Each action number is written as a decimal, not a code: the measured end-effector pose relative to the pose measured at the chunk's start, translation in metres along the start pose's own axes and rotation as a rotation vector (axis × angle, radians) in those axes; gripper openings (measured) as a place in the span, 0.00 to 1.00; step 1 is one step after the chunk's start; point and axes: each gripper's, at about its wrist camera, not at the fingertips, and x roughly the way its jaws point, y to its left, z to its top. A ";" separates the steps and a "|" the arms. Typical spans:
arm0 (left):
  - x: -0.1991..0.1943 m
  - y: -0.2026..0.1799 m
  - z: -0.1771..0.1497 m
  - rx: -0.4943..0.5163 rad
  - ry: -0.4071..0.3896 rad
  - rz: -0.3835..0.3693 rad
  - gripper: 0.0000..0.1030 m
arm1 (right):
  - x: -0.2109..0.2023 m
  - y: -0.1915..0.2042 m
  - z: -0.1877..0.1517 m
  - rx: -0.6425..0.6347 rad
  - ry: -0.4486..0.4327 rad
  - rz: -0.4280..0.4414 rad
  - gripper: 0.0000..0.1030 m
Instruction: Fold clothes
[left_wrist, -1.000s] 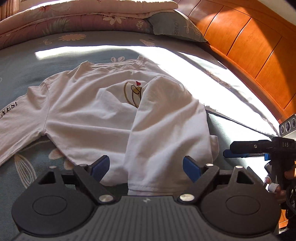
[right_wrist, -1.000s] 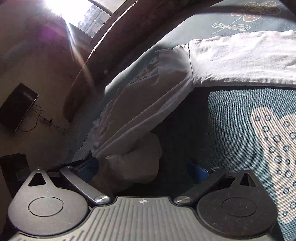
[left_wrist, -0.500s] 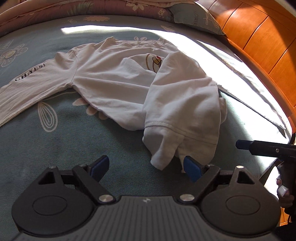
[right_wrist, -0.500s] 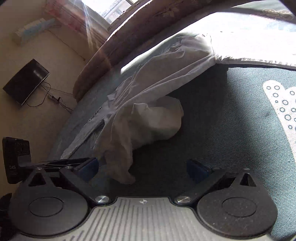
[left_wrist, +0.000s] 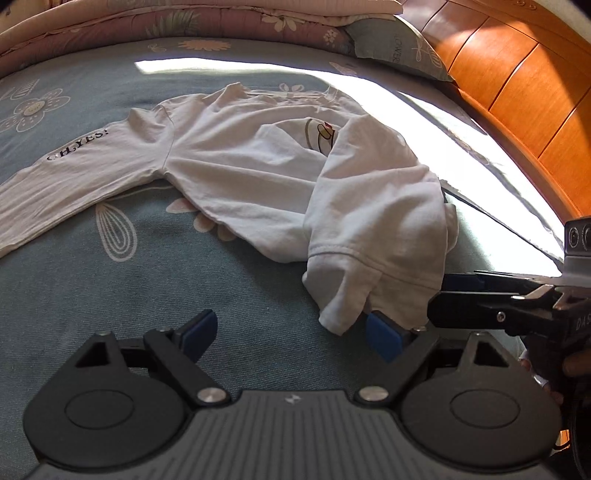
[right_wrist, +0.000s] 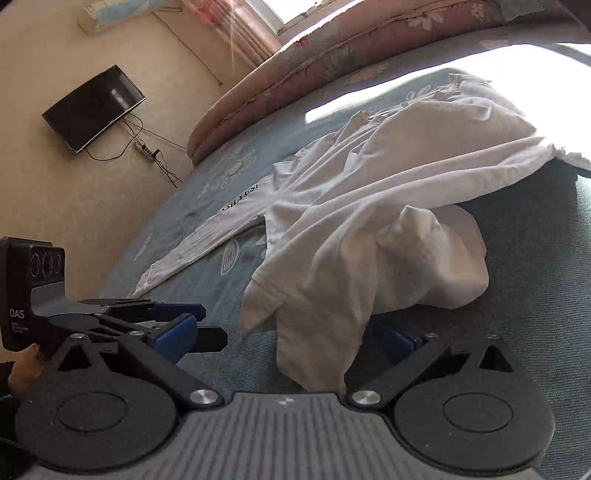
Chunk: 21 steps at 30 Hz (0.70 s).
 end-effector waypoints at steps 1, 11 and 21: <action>-0.001 0.001 0.000 -0.001 -0.002 0.001 0.86 | 0.000 0.002 -0.001 -0.002 -0.005 0.023 1.00; -0.002 0.010 0.001 -0.034 -0.006 0.020 0.86 | 0.006 0.007 0.006 -0.036 -0.080 0.099 0.96; -0.001 0.008 0.003 -0.026 0.008 0.040 0.86 | -0.010 -0.009 0.018 0.033 -0.129 0.083 0.09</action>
